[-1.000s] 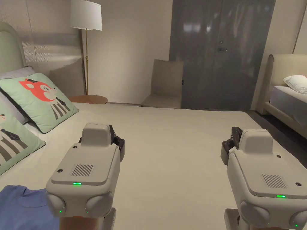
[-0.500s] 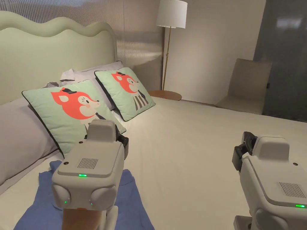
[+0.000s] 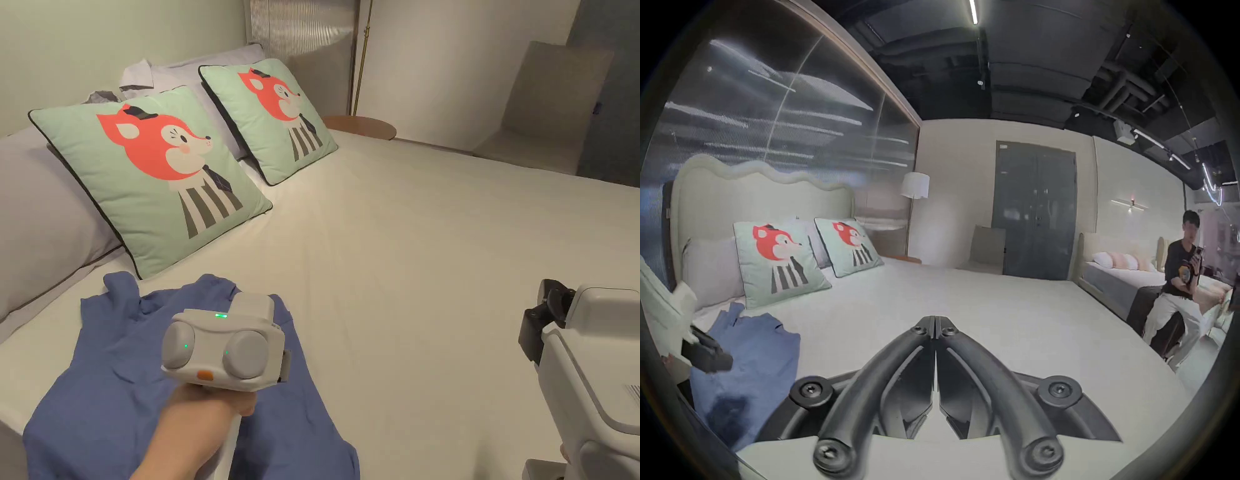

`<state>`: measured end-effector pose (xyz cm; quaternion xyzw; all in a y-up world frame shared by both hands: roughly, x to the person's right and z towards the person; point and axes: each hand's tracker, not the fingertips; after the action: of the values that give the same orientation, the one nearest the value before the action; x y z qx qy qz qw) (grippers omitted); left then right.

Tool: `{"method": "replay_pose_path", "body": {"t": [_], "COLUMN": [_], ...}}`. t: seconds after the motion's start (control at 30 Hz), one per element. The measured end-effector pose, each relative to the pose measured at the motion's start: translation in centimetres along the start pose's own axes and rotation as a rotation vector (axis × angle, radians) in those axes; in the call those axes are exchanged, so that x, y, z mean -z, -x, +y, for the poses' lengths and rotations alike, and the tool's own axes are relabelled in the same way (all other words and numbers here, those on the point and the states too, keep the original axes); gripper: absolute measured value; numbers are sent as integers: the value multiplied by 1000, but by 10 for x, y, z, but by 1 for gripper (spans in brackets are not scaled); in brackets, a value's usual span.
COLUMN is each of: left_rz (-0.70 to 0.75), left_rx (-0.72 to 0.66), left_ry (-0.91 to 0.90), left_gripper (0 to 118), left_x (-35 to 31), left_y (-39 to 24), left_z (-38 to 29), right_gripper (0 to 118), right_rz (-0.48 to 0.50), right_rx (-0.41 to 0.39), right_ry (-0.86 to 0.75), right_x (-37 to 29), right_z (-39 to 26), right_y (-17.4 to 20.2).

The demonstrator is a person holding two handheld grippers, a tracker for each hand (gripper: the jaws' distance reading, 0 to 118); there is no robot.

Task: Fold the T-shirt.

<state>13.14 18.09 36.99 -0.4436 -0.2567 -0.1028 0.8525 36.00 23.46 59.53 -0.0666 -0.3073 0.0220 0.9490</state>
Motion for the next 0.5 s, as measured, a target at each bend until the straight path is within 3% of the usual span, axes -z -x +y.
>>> {"method": "replay_pose_path", "body": {"t": [0.07,0.1,0.13,0.17,0.2,0.37,0.43,0.5], "left_rz": [-22,-27,-36,-48,-64,-101,-72,9], "left_rx": [28,25,14,-6,-25,-47,-30,71], "left_ry": [171,223,258,271,276,338,350,341], "left_gripper": [2,16,60,88,103,103,93,88], "left_x": [25,33,40,44,47,65,75,82], "left_y": [1,1,1,2,4,5,0,-7], "left_z": [-3,-6,-9,-13,-17,-33,-39,-44], "right_gripper": [1,1,1,1,1,1,1,1], "right_rz": [-2,-1,2,4,2,4,7,15], "right_rx": [-10,-12,-11,-9,-10,-5,-1,-2], "right_ry": [21,28,34,41,51,92,104,115], "right_x": [5,8,11,13,14,26,27,29], "right_z": [-7,-10,-13,-15,-18,-32,-37,-41], "right_y": [0,-1,-2,-2,-1,1,2,4]}}
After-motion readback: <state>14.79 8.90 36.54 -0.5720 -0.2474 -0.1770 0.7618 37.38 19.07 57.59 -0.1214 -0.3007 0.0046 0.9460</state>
